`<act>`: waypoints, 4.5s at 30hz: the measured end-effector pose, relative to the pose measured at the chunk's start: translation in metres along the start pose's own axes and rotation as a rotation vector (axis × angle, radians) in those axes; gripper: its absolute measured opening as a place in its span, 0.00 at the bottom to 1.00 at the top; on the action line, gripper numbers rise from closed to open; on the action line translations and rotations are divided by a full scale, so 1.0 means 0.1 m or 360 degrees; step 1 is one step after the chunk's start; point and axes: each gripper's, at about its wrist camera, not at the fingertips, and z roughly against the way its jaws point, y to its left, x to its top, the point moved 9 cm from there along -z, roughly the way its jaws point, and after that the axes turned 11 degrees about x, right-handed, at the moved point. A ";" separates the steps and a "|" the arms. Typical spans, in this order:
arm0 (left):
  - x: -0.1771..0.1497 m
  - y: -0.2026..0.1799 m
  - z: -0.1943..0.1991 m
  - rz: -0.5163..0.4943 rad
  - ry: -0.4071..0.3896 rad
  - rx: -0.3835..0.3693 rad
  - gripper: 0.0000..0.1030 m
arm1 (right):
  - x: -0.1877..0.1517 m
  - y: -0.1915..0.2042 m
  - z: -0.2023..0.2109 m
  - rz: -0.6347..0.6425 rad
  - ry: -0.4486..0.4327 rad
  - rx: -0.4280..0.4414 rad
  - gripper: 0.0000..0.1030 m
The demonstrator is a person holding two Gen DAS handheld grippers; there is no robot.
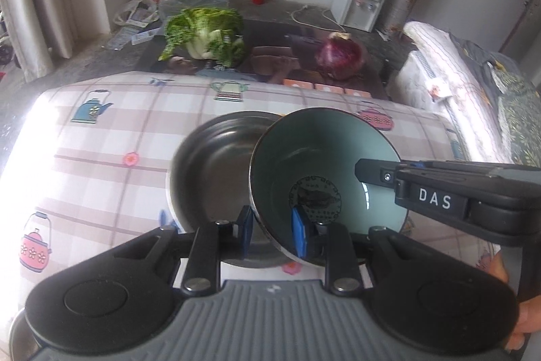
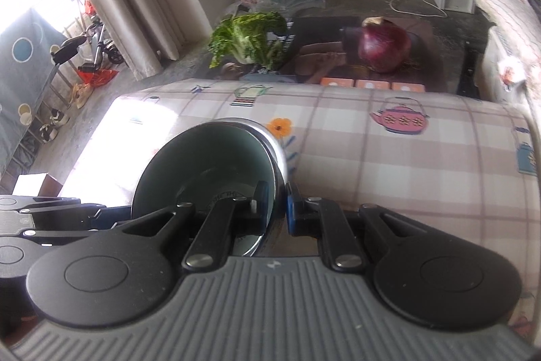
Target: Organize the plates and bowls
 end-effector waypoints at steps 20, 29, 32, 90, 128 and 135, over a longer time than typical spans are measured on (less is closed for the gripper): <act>0.04 0.47 -0.29 0.0033 -0.0028 0.0100 0.46 | 0.01 0.16 -0.92 0.0036 0.0000 0.0030 0.26; -0.21 0.75 0.57 -0.0020 -0.0268 0.0003 0.78 | 0.02 0.46 -0.11 -0.0076 -0.0251 0.0147 0.42; -0.45 0.99 0.90 0.0011 -0.0369 -0.0020 0.83 | -0.20 0.68 0.31 -0.0103 -0.0328 0.0224 0.45; -2.92 2.63 1.09 0.0383 -0.0096 0.0148 0.18 | -2.98 2.39 0.16 -0.0351 -0.0065 0.0463 0.13; -3.59 2.96 1.59 0.0673 -0.0461 0.0412 0.55 | -3.19 2.40 0.52 -0.0191 -0.0106 0.0402 0.20; -3.22 3.03 1.38 0.0658 -0.0411 0.0357 0.58 | -3.08 2.34 0.50 -0.0205 -0.0139 0.0369 0.24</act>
